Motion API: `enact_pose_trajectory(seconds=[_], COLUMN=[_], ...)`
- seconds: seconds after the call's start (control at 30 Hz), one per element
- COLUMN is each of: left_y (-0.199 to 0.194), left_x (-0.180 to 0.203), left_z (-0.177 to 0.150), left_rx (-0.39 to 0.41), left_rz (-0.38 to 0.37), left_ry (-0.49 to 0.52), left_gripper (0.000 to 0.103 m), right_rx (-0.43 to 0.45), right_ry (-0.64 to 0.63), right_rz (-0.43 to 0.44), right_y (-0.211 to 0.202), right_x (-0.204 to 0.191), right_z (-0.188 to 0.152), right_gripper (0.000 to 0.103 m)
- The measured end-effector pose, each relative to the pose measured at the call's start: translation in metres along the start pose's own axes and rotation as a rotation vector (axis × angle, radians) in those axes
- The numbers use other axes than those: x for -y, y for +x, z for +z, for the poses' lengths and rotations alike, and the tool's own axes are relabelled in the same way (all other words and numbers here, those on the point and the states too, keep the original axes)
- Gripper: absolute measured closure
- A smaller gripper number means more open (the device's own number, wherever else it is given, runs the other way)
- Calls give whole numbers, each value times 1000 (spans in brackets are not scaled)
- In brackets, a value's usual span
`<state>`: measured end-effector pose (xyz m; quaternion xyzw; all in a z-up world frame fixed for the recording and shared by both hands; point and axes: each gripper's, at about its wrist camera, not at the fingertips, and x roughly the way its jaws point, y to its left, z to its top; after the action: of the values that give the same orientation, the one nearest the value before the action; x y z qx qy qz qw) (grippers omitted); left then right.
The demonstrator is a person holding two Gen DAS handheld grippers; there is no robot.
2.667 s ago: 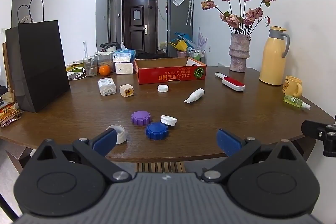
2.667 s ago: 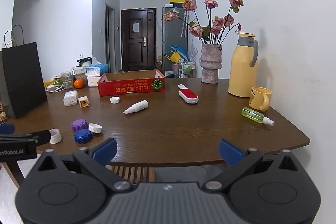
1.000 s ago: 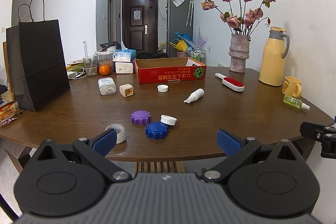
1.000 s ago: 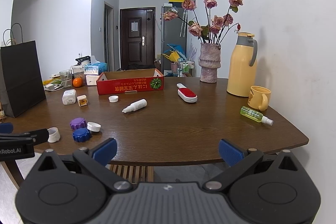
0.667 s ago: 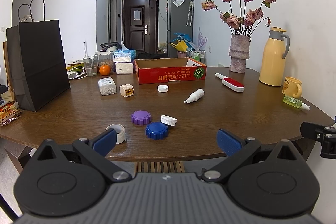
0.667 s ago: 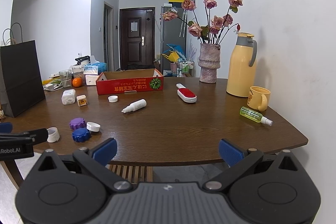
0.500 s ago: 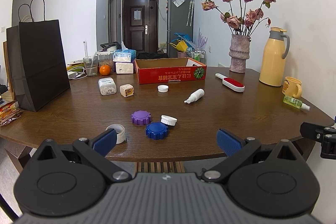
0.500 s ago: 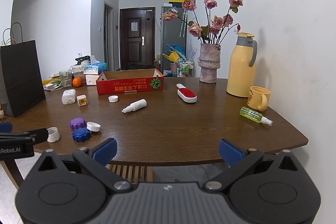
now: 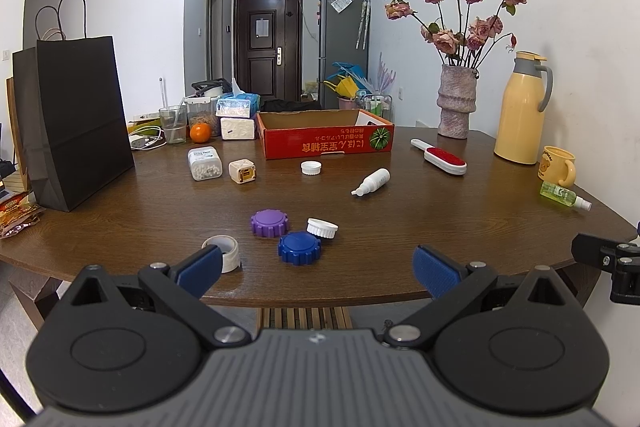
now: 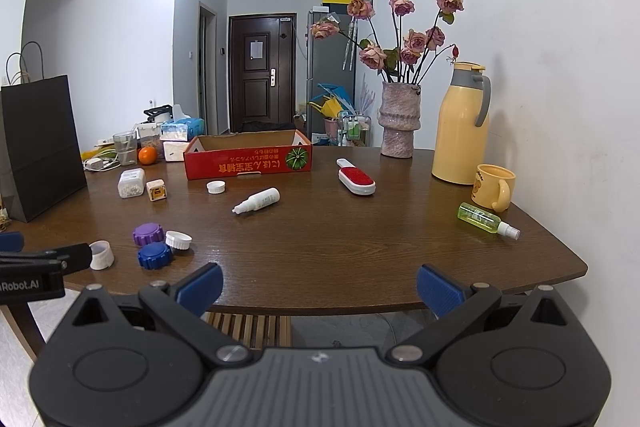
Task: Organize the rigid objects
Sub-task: 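Move the left tool to the white tape roll and close on it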
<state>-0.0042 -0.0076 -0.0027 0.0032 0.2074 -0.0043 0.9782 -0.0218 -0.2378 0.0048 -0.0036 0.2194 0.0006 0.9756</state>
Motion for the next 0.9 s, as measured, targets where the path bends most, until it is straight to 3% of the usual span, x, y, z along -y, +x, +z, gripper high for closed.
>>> enact_pose_trajectory(seconds=[0.9], left_y=[49], left_x=[-30], left_z=[6], left_rx=[-53], left_rz=[47], left_ry=[-37], left_gripper=[0], right_rx=[-44], right_ry=[-39], right_rz=[37], right_y=[56], right_x=[-15], right_z=[6], right_gripper=[0])
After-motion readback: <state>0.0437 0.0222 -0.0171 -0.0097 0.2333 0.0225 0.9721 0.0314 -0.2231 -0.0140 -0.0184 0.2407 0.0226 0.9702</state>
